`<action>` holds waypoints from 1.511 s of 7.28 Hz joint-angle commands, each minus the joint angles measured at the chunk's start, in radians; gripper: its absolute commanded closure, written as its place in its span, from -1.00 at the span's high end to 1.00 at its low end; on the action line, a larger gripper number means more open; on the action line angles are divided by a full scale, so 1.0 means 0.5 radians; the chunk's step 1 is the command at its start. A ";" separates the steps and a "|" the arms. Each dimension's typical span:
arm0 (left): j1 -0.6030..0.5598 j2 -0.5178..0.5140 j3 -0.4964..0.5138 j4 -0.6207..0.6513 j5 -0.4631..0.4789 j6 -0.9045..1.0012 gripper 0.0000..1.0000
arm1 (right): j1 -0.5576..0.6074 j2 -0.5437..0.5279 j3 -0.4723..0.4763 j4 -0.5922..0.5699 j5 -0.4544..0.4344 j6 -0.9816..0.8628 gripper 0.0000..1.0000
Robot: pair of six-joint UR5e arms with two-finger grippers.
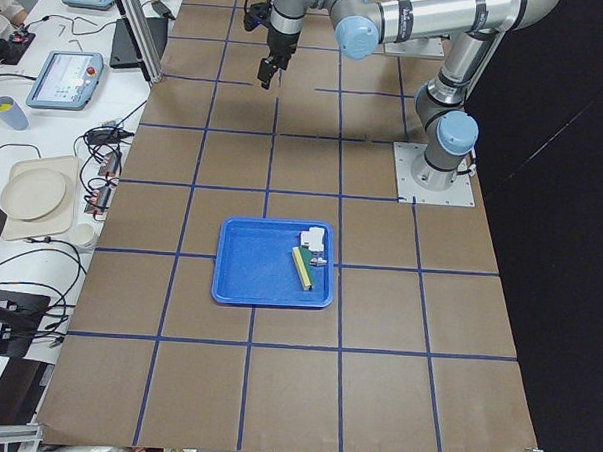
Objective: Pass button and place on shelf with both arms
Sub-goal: 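Carry the button with the right gripper to the mesh basket while the left arm withdraws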
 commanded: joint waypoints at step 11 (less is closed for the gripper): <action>-0.168 0.116 0.165 -0.610 0.093 -0.920 1.00 | -0.336 0.450 0.007 -0.457 0.230 -0.312 0.50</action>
